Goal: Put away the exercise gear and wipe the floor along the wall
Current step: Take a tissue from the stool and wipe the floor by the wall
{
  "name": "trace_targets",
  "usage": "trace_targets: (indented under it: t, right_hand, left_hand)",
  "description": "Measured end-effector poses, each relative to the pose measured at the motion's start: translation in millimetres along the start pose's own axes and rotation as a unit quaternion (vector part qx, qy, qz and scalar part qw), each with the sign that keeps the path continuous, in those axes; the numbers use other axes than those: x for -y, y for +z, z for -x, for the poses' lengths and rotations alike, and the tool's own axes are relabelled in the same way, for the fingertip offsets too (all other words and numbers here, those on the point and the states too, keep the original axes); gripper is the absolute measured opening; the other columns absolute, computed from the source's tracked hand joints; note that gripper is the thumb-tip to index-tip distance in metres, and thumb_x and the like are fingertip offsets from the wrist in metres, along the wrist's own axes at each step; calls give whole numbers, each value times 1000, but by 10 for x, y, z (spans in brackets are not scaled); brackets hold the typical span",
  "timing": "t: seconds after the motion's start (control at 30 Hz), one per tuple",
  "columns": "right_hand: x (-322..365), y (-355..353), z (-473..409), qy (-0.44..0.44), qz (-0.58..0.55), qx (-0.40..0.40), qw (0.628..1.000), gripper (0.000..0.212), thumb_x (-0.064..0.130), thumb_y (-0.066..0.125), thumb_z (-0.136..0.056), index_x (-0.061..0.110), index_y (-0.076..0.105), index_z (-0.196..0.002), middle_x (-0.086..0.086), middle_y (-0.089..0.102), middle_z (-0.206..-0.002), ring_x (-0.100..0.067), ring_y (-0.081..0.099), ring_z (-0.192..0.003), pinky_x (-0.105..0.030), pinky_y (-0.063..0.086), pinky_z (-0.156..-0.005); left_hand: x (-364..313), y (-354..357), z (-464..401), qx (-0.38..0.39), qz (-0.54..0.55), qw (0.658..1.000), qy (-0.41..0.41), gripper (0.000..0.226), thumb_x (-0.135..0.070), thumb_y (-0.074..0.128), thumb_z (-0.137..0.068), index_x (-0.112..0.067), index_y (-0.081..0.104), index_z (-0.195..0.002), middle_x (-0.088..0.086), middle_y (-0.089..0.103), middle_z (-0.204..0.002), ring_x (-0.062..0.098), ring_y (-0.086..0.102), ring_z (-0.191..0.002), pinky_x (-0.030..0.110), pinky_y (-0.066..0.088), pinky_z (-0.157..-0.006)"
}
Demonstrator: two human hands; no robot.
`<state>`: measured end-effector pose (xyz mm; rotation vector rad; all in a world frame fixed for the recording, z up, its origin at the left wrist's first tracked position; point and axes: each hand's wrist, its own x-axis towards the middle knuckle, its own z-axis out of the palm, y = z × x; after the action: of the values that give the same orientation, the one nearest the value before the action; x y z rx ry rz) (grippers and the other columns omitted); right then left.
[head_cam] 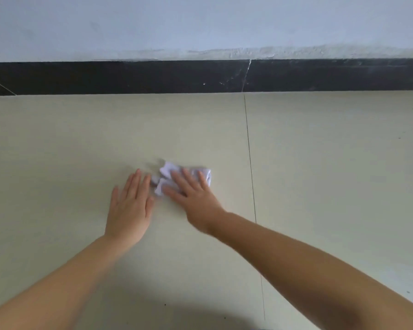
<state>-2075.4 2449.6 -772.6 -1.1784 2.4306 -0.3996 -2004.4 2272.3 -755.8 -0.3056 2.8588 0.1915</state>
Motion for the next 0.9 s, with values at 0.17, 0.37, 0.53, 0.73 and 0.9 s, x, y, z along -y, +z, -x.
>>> trace_targets:
  t: [0.17,0.37,0.53,0.73,0.9]
  right_hand:
    - [281,496,1128,-250,88,68,962,53,16,32,-89,27,48,-138,-5,34,-152,-29,25,-143,-50,15,-116]
    - [-960,-225,1428,70,87,-55,992,51,15,35,-94,43,40,-137,14,30,-151,-20,30,-140,-40,21,-115]
    - [-1350,-607,1014,513,-27,-170,841,84,-9,44,-75,26,25,-149,-7,11,-158,-25,9,-144,-50,13,-114]
    - [-97,217,611,141,52,-153,977,76,-8,27,-69,18,48,-137,-15,37,-149,-39,34,-137,-58,24,-108]
    - [-53,373,1379,-59,143,-22,988,76,-4,26,-73,28,44,-140,0,37,-151,-22,33,-139,-43,24,-112]
  left_hand:
    - [408,18,89,-2,15,999,-43,70,-41,11,-85,-13,37,-143,6,29,-153,22,27,-141,57,19,-109]
    - [368,90,139,17,34,997,-60,52,-32,31,-96,-14,32,-145,7,21,-156,21,18,-144,55,17,-111]
    - [382,14,48,43,15,998,-38,52,-32,35,-98,-20,25,-147,5,12,-158,19,11,-146,49,19,-112]
    - [428,-37,-48,24,23,999,-27,49,-30,34,-96,-18,35,-144,8,21,-156,19,18,-144,51,23,-110]
    - [479,27,18,10,23,1000,-3,50,-21,49,-93,-14,39,-142,13,25,-154,21,22,-143,61,19,-105]
